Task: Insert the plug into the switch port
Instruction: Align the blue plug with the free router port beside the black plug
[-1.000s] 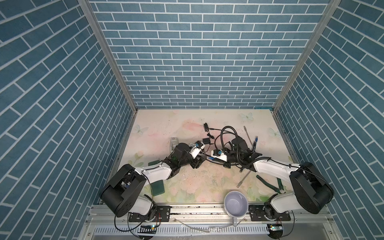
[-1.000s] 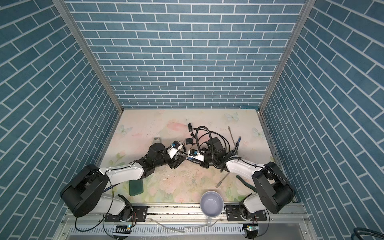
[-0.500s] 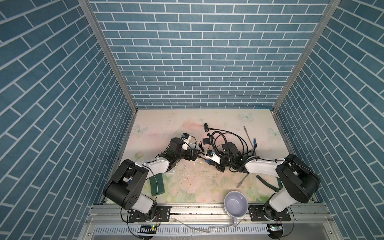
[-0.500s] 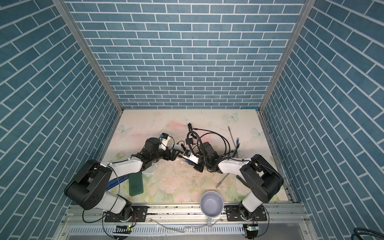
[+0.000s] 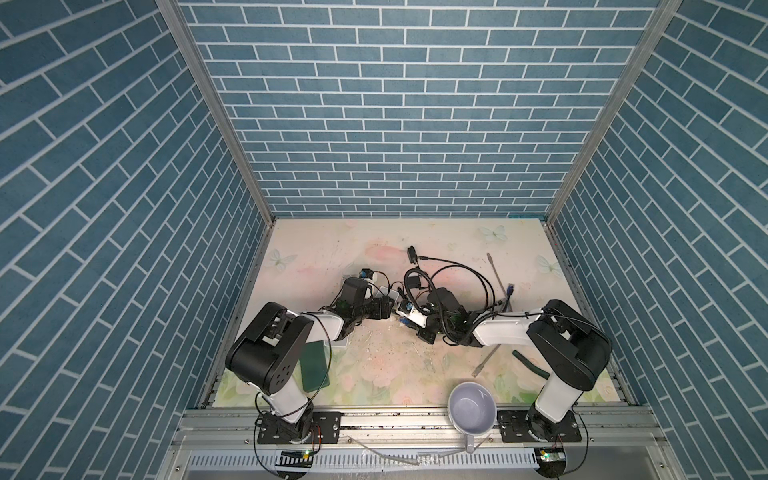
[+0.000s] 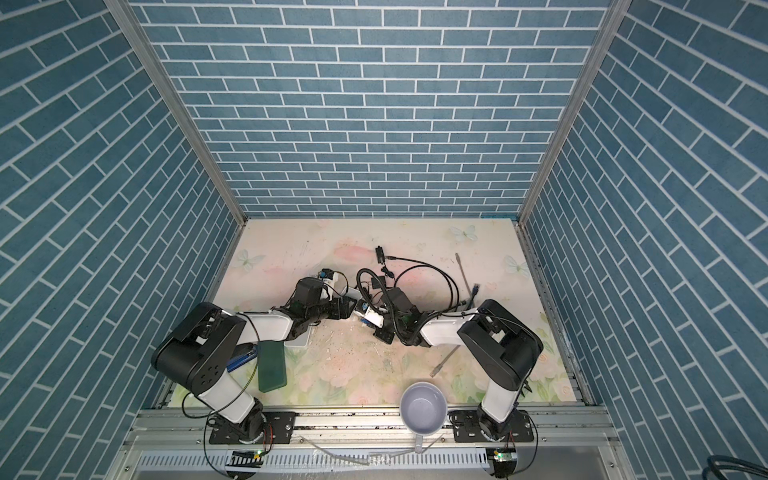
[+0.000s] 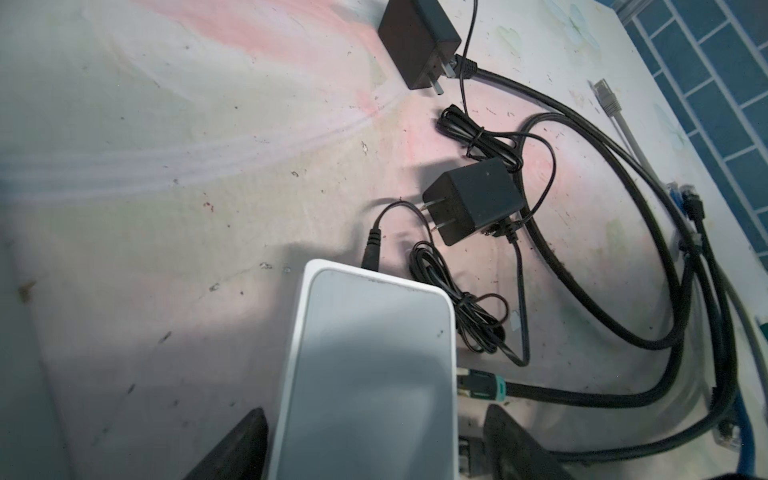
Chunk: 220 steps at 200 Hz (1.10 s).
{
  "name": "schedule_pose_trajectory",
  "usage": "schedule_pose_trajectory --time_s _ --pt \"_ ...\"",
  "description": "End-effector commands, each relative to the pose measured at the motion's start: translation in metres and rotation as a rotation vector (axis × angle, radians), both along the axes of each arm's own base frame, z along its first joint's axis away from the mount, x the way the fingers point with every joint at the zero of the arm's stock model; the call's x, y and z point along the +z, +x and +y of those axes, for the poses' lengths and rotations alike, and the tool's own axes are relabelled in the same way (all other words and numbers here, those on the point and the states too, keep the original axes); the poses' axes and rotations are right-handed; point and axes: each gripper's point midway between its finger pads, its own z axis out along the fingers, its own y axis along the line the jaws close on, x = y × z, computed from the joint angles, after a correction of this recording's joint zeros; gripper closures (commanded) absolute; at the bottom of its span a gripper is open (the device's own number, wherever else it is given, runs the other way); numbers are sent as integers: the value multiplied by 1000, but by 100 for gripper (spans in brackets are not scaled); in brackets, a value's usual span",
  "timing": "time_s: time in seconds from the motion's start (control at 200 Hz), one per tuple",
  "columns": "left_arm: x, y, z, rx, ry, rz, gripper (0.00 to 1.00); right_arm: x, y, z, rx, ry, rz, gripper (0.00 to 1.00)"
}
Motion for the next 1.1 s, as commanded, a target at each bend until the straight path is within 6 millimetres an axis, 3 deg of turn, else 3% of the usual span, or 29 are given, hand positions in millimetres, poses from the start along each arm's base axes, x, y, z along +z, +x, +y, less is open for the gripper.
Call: schedule_pose_trajectory --time_s 0.0,0.29,0.645,1.095 --pt "15 14 -5 13 -48 -56 24 11 11 18 -26 50 -6 100" --pt "8 15 -10 -1 -66 -31 41 0 23 24 -84 44 -7 100" --pt "1 11 -11 -7 -74 -7 45 -9 26 19 -110 10 -7 100" --pt "3 8 -17 29 -174 21 52 -2 29 33 -99 44 -20 100"
